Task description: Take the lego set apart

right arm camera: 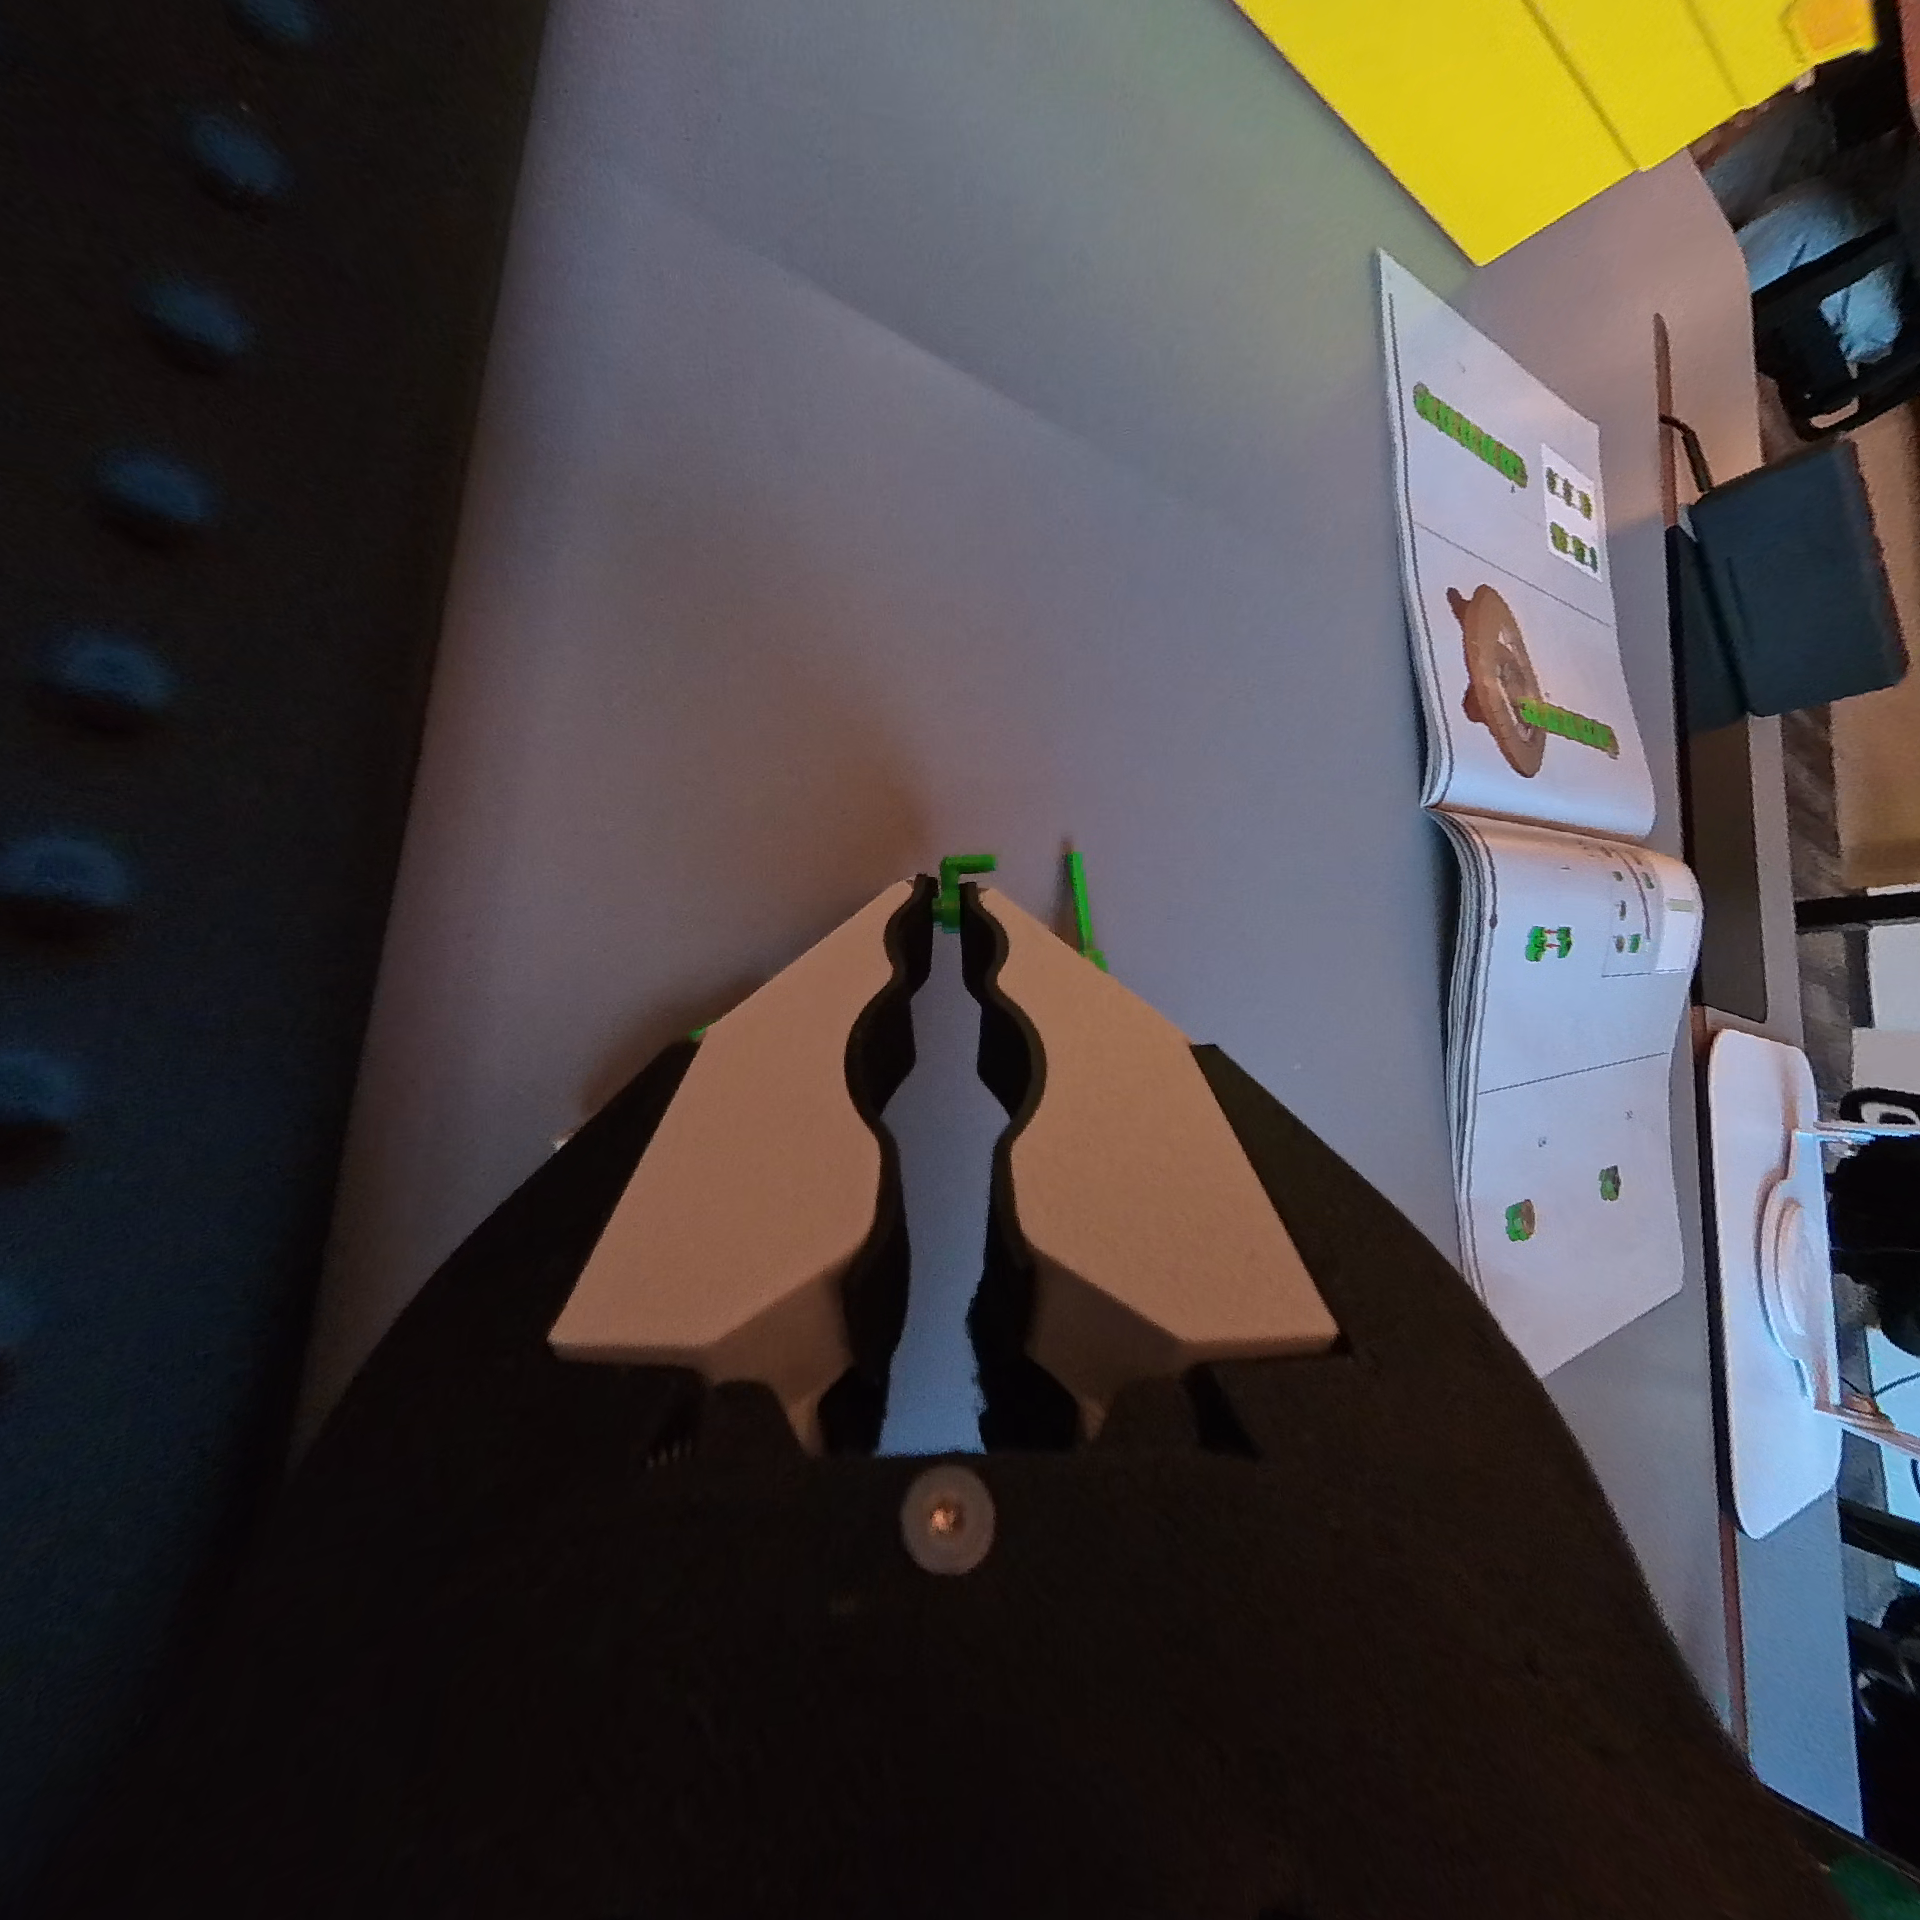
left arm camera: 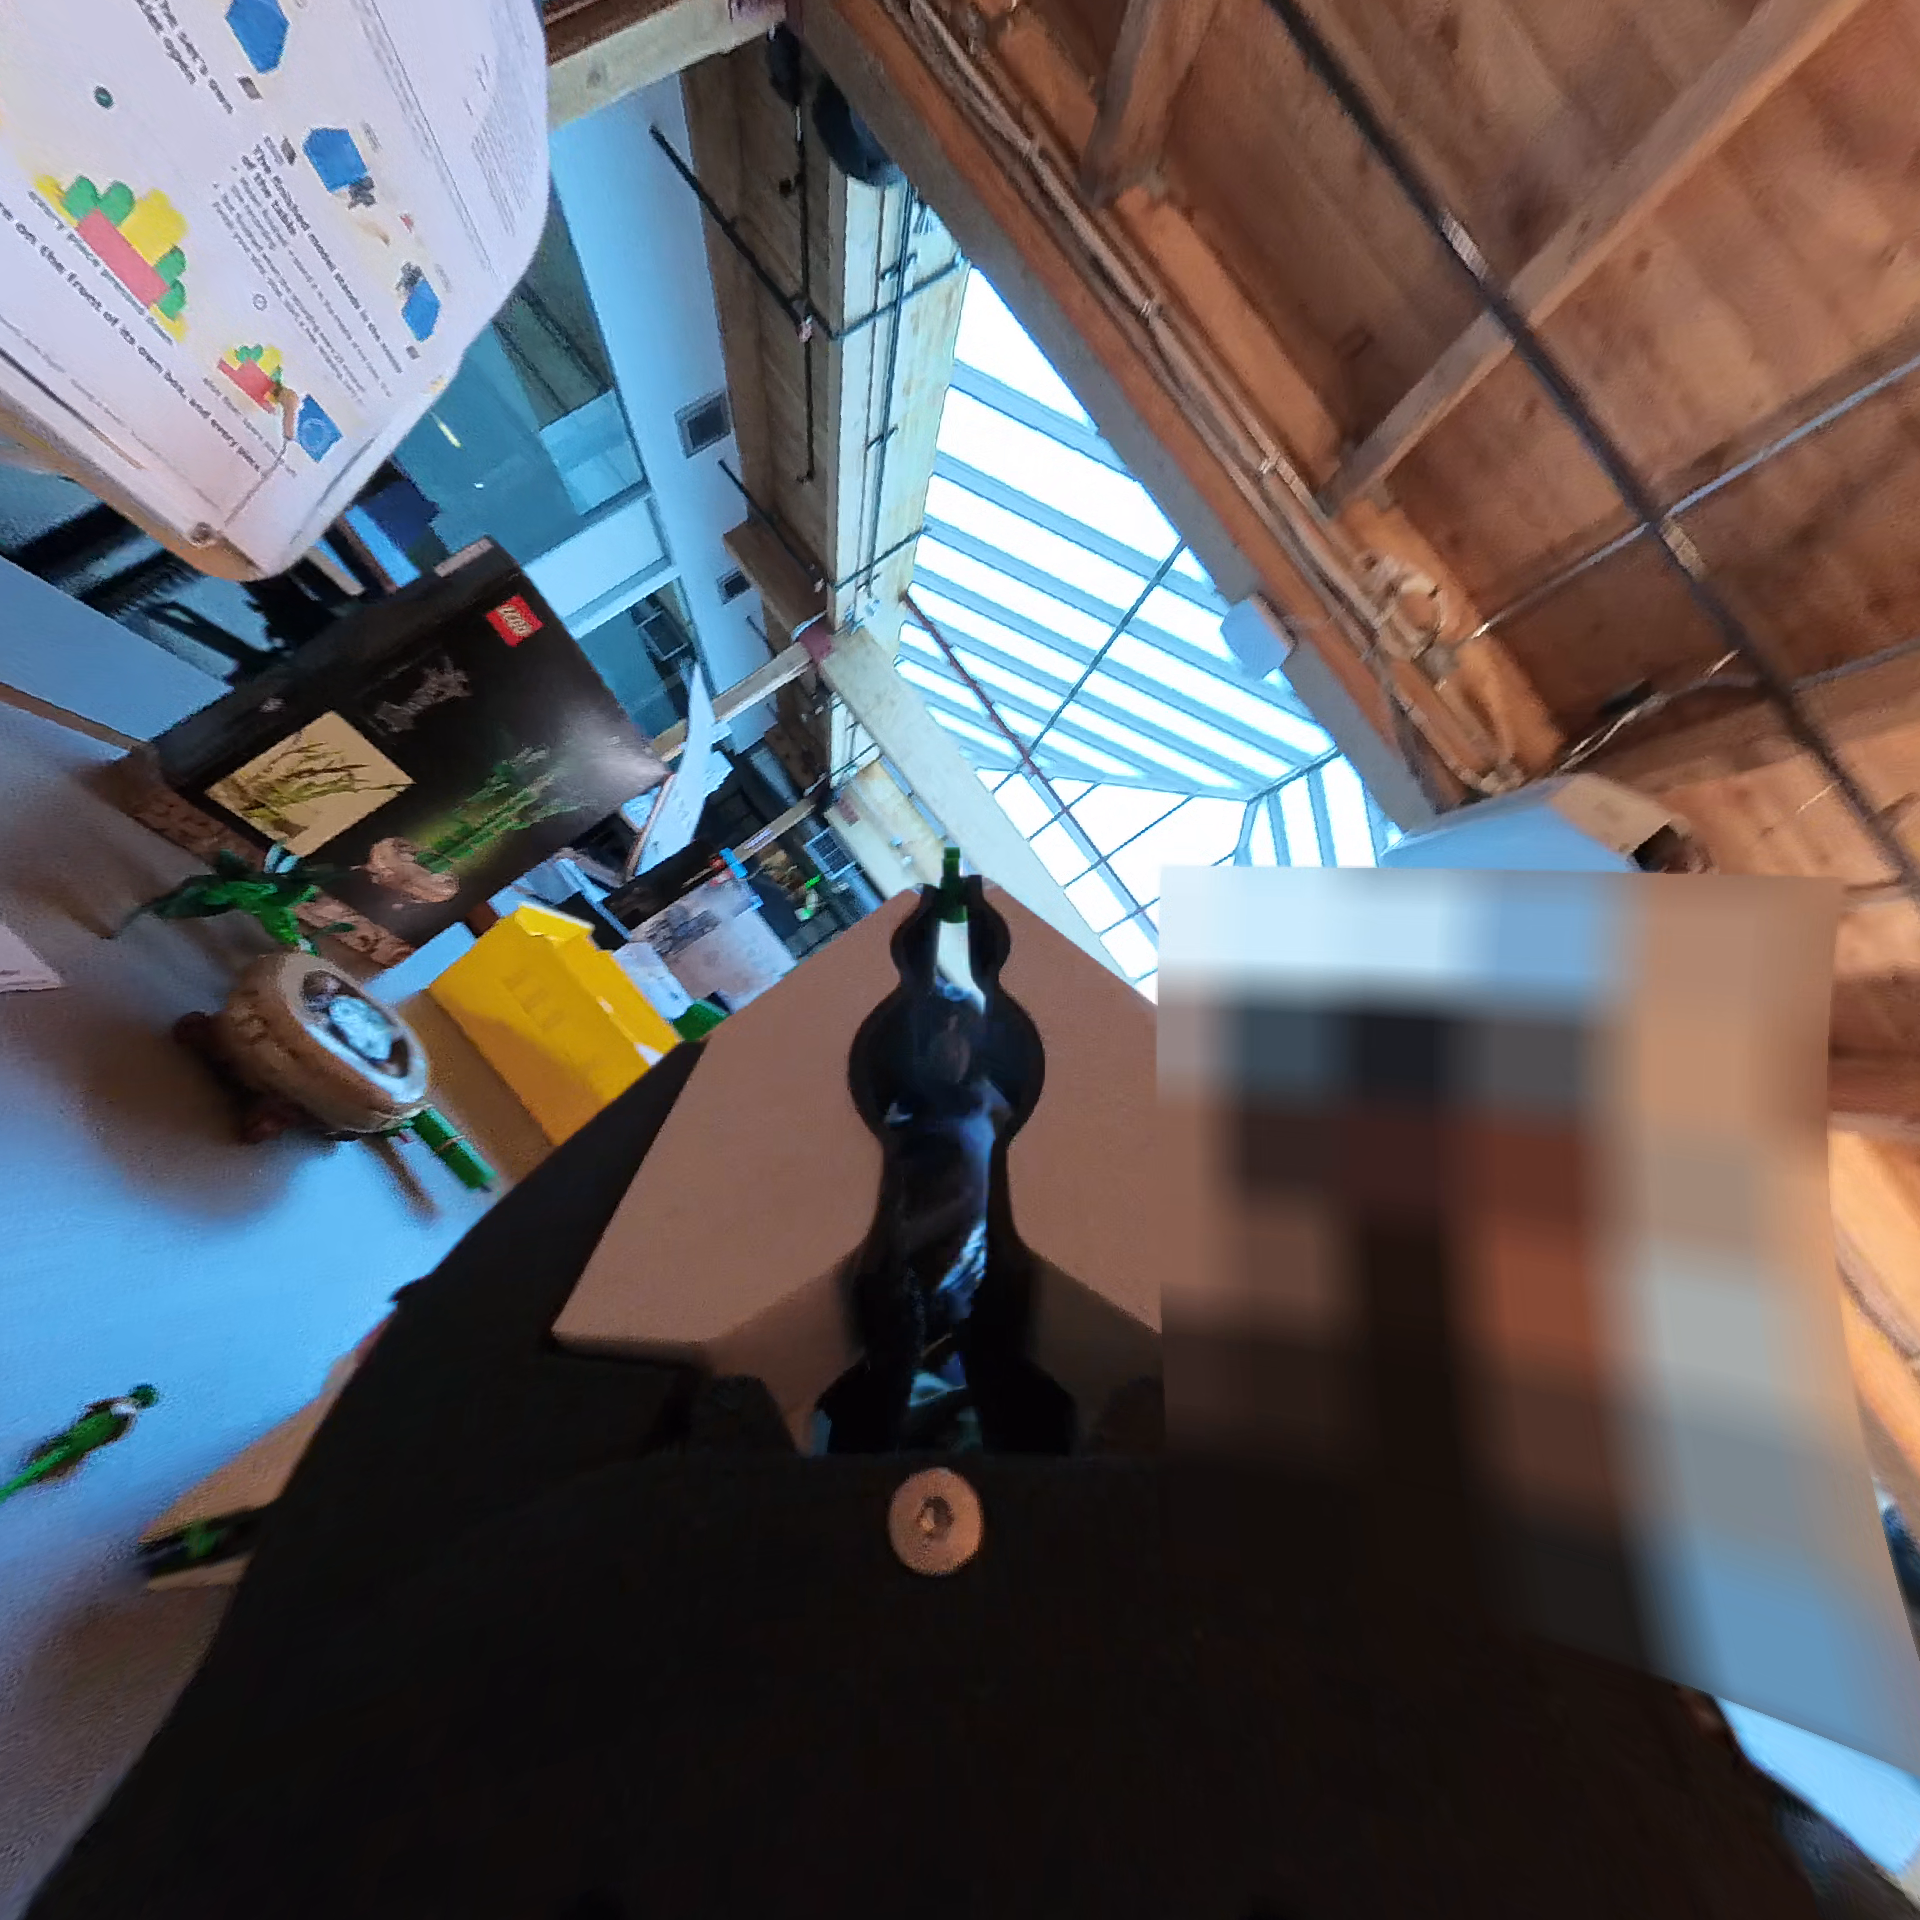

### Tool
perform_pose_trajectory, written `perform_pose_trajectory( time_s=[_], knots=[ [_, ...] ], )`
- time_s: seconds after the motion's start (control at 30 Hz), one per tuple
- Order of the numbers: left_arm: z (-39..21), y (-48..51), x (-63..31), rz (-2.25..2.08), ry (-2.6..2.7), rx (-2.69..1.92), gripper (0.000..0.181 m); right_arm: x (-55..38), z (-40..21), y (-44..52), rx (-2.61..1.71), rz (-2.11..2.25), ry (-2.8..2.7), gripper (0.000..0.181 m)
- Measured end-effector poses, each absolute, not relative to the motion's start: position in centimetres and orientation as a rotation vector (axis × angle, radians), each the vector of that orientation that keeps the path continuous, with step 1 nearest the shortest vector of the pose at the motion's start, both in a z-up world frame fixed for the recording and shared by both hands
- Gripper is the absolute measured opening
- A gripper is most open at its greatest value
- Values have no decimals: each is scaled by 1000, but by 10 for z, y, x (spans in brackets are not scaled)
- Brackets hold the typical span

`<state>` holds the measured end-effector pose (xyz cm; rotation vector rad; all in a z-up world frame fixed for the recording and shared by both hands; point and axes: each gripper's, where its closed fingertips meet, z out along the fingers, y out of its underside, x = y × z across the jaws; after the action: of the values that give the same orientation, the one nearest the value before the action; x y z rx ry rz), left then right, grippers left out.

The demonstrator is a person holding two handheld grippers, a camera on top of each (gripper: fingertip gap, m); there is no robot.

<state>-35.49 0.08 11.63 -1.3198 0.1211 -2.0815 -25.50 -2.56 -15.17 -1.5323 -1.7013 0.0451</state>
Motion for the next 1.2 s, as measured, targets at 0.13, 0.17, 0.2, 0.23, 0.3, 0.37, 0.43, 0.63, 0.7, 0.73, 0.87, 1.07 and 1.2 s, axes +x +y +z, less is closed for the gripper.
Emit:
perform_pose_trajectory(
  time_s=[0.13,0.17,0.2,0.23,0.3,0.37,0.43,0.63,0.7,0.73,0.87,1.07,1.2],
  knots=[
    [114,4,-366,-2288,-69,-1226,3,-256,-155,-28,-1531,41,-1720,3],
    [112,5,-368,-2321,-99,-1212,3,-256,-155,-28,-1533,43,-1719,3],
    [109,6,-370,-2327,-119,-1210,2,-256,-155,-27,-1535,44,-1718,3],
    [107,8,-373,-2315,-128,-1214,3,-256,-155,-27,-1536,45,-1718,3],
    [106,15,-385,-2262,-123,-1226,3,-256,-155,-27,-1536,45,-1718,3],
    [95,35,-407,-2045,-56,-1343,3,-256,-155,-28,-1534,45,-1720,3],
    [53,71,-442,-1540,82,-1664,2,-256,-154,-28,-1530,45,-1722,3],
    [-64,123,-607,-185,151,-2279,2,-259,-152,-29,-1521,48,-1720,3],
    [-74,122,-611,-184,198,-2343,4,-258,-154,-27,-1530,46,-1721,3],
    [-76,124,-613,-161,224,-2346,18,-257,-154,-26,-1536,41,-1720,3],
    [-80,123,-607,-122,314,-2383,75,-254,-153,-22,-1539,22,-1704,3],
    [-64,119,-599,-185,368,-2301,52,-254,-149,-20,-1532,41,-1677,3],
    [-64,118,-589,-327,402,-2303,51,-254,-147,-20,-1519,33,-1679,3]
  ],
)
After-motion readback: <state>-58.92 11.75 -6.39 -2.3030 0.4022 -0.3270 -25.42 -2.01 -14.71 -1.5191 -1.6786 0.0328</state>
